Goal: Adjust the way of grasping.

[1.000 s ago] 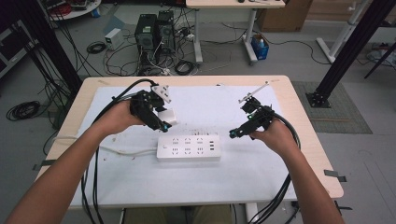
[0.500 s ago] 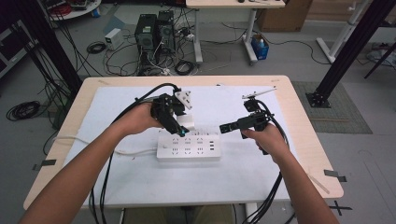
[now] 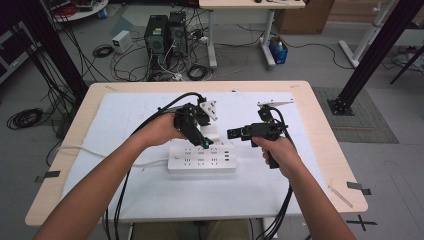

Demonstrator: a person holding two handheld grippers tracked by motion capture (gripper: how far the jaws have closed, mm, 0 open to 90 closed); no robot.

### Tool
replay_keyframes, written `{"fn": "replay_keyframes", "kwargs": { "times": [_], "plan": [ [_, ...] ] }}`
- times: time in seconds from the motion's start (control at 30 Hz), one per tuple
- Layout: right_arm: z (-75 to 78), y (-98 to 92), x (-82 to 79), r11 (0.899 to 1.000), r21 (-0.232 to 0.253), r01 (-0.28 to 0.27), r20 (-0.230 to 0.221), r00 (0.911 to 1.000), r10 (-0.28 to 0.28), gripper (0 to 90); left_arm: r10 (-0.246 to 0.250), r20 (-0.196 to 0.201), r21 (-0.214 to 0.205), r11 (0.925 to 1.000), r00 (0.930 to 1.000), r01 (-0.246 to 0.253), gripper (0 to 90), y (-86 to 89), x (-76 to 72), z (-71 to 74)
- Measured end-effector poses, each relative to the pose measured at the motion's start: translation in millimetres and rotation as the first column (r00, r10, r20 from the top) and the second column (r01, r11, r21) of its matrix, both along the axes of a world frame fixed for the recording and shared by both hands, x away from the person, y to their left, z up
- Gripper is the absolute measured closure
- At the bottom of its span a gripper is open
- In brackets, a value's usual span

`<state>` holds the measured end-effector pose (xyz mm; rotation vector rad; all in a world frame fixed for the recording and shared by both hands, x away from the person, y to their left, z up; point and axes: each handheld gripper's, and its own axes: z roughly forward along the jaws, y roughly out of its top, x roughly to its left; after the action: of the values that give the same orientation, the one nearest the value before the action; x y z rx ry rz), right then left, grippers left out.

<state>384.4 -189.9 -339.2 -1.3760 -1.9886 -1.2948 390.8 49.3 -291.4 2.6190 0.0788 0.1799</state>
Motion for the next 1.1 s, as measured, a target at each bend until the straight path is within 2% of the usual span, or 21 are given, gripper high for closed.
{"fn": "replay_keyframes", "kwargs": {
  "times": [0.13,0.27,0.5,0.6,0.67,0.83,0.9,0.93,1.1],
  "plan": [
    [-2.6,6.7,1.3,1.0,0.022,0.009,-0.027,0.9996,-0.008,2.1,-0.012,0.002,0.002,0.9999,0.9999,0.012,42.6,-3.9,-1.4,-1.5],
    [-4.7,12.9,3.5,0.997,0.082,0.013,-0.067,0.9977,-0.008,4.0,-0.013,0.01,-0.003,0.9999,0.9999,0.013,42.6,-6.3,-3.2,-2.2],
    [-9.2,30.1,6.0,0.993,0.115,0.005,-0.107,0.9942,0.008,5.3,-0.021,0.022,-0.007,0.9998,0.9995,0.021,42.6,-8.6,-6.5,-1.7],
    [-10.5,33.5,7.5,0.991,0.135,0.012,-0.123,0.9924,0.005,7.8,-0.022,0.027,-0.002,0.9998,0.9994,0.022,42.6,-7.7,-6.9,-1.1],
    [-11.4,33.9,8.2,0.99,0.14,0.005,-0.117,0.9931,0.011,15.0,-0.022,0.027,-0.001,0.9998,0.9994,0.022,42.6,-7.1,-7.0,-0.9],
    [-13.1,33.8,9.7,0.987,0.16,0.013,-0.136,0.9907,0.009,16.1,-0.026,0.034,-0.003,0.9997,0.9991,0.026,42.6,-7.1,-7.0,-1.0],
    [-14.2,34.2,10.0,0.986,0.169,0.007,-0.134,0.9908,0.016,20.3,-0.027,0.035,-0.003,0.9996,0.999,0.027,42.6,-7.9,-7.4,-1.3],
    [-14.6,34.4,10.0,0.984,0.177,0.01,-0.135,0.9907,0.015,25.8,-0.029,0.035,-0.002,0.9996,0.999,0.029,42.6,-8.2,-7.5,-1.5],
    [-18.1,37.7,11.0,0.981,0.196,0.004,-0.156,0.9873,0.027,26.5,-0.029,0.04,0.001,0.9996,0.9988,0.029,42.6,-9.2,-8.3,-2.2]
  ]
}}
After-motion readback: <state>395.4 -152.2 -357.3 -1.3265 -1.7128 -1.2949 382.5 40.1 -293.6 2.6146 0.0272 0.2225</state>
